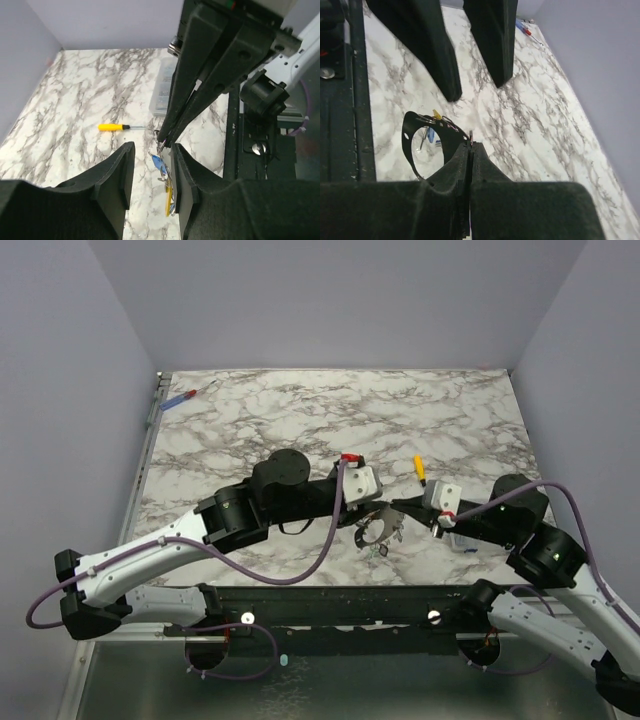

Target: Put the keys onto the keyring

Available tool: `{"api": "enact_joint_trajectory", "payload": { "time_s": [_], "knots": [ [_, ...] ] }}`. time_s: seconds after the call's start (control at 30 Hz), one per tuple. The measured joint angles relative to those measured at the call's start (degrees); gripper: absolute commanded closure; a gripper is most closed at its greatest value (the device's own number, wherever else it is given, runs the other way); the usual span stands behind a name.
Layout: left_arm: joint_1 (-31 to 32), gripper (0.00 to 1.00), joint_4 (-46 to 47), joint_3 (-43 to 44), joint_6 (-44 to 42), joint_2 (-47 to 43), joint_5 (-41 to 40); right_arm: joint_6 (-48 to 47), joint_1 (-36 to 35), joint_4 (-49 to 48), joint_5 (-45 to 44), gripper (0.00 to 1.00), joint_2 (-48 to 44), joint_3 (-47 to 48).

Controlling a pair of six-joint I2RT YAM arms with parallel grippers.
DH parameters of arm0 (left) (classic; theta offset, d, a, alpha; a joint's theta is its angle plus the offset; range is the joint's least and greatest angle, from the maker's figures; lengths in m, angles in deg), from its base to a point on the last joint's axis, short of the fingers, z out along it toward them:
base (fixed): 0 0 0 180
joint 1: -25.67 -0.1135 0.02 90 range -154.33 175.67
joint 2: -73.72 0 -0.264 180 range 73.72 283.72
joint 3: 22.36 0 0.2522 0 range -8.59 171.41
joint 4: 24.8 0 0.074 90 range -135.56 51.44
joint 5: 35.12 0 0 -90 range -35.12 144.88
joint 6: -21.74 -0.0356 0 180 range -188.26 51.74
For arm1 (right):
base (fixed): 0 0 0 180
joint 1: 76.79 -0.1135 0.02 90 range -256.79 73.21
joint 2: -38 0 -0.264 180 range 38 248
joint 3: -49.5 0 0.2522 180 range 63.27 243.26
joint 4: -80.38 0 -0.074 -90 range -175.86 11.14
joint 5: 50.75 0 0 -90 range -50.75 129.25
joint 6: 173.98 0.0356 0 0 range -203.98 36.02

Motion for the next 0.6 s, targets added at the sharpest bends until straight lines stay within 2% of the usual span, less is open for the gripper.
{"api": "enact_joint_trajectory", "payload": {
  "time_s": [0.3,0.47,0.6],
  "knots": [
    [0.0,0.62,1.4,-6.6,4.1,-8.7,-10.4,-10.6,0.0,-10.3,0.0,0.99,-1.1,-6.6],
    [0.0,0.62,2.5,-11.4,7.6,-10.2,-12.7,-9.9,0.0,-23.6,1.4,0.99,-1.9,-12.7],
    [0.0,0.62,2.5,-13.0,9.6,-11.8,-14.5,-5.3,0.1,-37.7,4.5,0.99,-1.9,-19.2]
  ]
}}
